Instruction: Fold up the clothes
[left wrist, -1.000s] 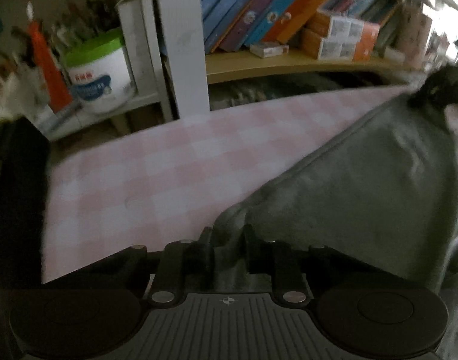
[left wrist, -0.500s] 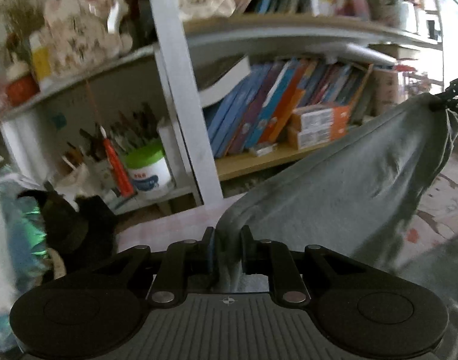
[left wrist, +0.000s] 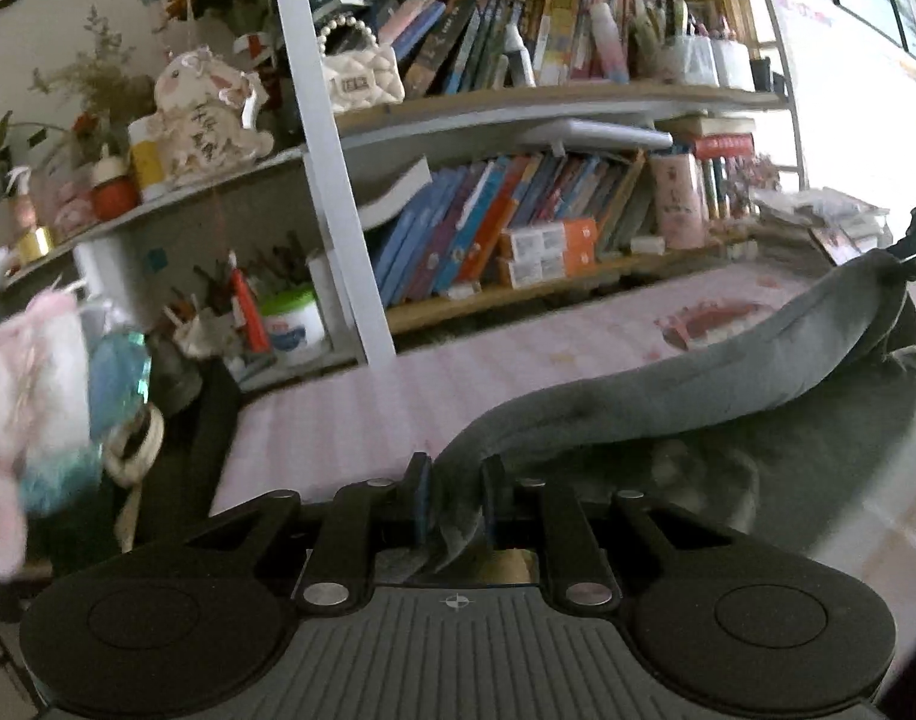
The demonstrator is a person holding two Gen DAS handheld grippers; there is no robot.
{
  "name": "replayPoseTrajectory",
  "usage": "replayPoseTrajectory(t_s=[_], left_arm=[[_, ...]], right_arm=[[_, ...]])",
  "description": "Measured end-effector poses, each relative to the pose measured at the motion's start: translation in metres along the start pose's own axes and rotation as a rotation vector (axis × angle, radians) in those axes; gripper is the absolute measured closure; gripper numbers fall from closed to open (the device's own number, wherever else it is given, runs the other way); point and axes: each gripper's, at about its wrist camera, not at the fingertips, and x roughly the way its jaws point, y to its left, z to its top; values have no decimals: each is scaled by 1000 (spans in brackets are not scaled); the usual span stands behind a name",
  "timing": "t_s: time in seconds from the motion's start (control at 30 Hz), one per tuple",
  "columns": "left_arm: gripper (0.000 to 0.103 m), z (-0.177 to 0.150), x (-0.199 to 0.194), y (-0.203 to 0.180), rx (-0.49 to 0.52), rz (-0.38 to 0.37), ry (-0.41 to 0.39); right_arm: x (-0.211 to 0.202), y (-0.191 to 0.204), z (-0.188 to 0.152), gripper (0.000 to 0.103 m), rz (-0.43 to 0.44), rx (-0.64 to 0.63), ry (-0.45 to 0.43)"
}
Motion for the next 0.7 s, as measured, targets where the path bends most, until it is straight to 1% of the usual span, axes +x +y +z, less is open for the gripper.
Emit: replayPoseTrajectory(t_s=[0.07,0.13,0.17,0.2,0.23,0.27,0.3,0.37,0.47,0.53,0.6,0.63,0.7], left_arm=[[81,-17,-4,-6,-23,-2,25],[78,-34,-5,-9,-59,-12,54],[75,-42,-6,-11,-77,-17,69],[68,-50,-8,-12,-110,-23,82],[65,-56,-12,-10,-151,-30,74],[55,-61,-16,-9,-193,-37,66],[49,-67,-21,-8,-234,-44,57],[47,-78,-29,-5,-316,-58,41],[36,-90,-39,5,-482,-100,0],[35,-97,-37,18,-610,-112,-8],[35,-103,-33,31,-745,-110,-24],[35,-105,-31,38,-806,-105,-43],[36,-109,-23,51,-941,-121,-85]], right_arm=[[-8,18,-15,84,8,5,6],[-15,29,-27,79,15,33,3],[-17,32,-31,78,24,57,3],[-20,35,-36,76,30,82,3],[-25,39,-40,74,30,105,0],[-29,42,-44,73,27,123,-2],[-32,45,-46,69,26,141,2],[-39,49,-52,63,24,187,16],[-52,54,-61,50,30,284,44],[-60,54,-67,31,40,379,55],[-67,50,-75,28,88,537,54],[-69,46,-80,28,126,632,42],[-70,38,-91,26,204,830,12]])
